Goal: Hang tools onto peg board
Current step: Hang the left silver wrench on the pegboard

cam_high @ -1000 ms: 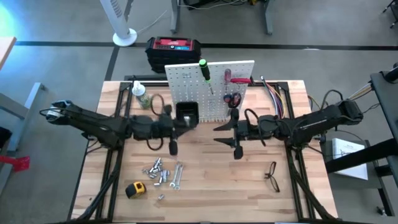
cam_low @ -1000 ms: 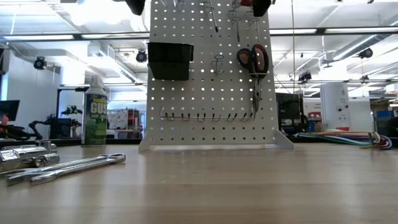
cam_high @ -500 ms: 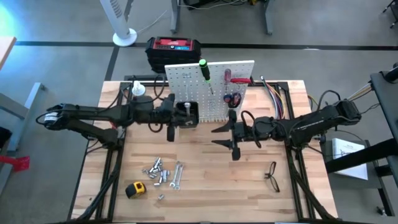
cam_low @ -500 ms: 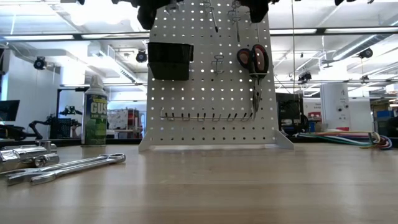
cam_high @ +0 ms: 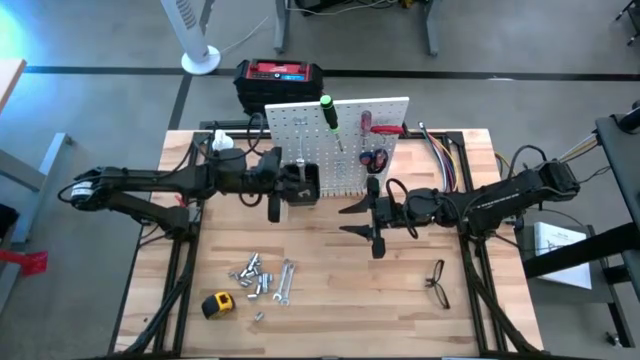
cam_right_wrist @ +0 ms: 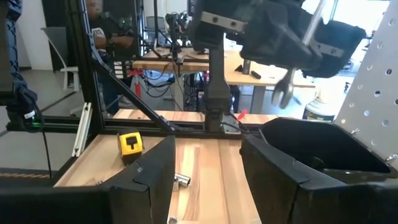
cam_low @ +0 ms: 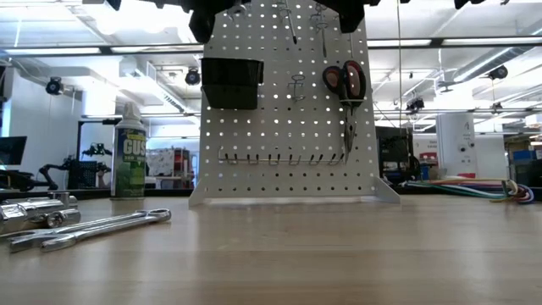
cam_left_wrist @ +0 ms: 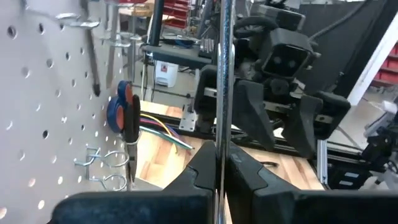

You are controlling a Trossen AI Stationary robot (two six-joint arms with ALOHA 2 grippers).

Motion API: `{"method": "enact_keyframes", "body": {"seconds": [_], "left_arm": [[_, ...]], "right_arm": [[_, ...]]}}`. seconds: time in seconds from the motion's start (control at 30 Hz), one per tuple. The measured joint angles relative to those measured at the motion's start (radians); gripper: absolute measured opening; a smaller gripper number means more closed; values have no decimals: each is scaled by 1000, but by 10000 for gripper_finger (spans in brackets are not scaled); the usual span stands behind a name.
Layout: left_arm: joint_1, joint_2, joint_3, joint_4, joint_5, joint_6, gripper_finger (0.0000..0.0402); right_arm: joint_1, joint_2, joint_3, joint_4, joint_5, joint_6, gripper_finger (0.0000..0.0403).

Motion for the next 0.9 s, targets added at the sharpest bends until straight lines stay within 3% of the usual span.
{"method": "enact_keyframes", "body": {"seconds": [0.23,0.63,0.9], "left_arm": [[83,9,1,-23,3,-70,9],[145,9,2,-69,-25,-84,131],[117,8,1,-103,-34,-93,164]], "right_arm": [[0,1,0,4,0,1,167],[0,1,0,3,0,15,167],[0,2,-1,-22,0,27,167]]}}
